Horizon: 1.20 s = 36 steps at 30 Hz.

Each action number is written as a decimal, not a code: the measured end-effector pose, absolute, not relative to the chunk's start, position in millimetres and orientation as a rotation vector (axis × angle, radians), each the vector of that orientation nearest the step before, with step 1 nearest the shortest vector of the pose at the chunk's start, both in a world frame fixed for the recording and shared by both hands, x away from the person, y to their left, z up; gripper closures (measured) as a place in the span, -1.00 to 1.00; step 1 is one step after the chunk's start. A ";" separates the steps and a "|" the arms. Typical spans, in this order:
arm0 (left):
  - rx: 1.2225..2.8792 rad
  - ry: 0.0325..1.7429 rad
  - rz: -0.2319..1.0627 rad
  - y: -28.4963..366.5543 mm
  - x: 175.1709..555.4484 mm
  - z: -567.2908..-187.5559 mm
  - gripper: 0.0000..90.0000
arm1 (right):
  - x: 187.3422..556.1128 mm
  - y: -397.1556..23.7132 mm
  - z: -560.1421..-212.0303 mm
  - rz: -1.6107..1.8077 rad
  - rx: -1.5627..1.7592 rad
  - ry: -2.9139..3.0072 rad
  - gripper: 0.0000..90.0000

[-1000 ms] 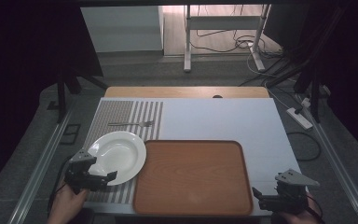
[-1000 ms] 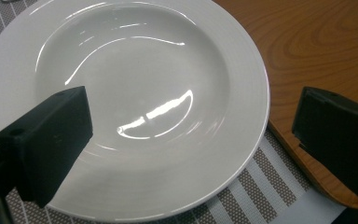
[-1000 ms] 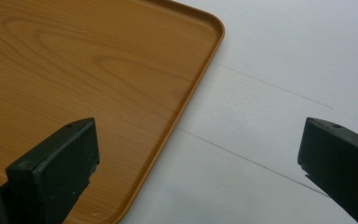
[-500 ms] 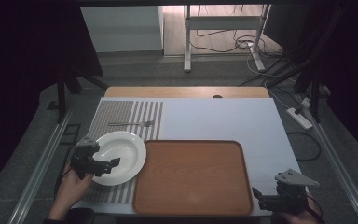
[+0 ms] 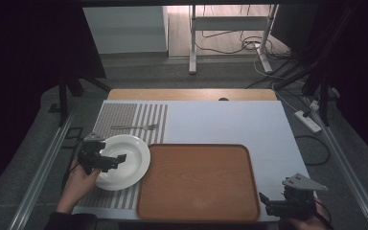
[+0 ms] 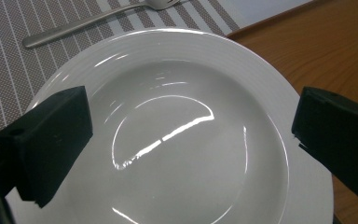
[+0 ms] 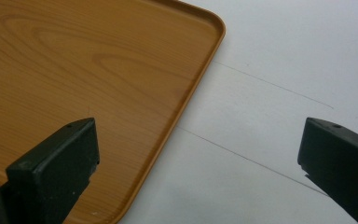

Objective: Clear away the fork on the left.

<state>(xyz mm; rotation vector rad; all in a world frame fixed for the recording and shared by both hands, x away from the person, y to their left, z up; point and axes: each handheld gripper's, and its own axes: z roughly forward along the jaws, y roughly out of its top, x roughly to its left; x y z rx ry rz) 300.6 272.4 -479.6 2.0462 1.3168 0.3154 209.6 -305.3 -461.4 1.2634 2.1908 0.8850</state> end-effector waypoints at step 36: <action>2.013 1.427 0.342 290.6 388.3 -492.0 -1.00 | 210.1 -304.9 -461.7 0.879 1.261 2.201 -1.00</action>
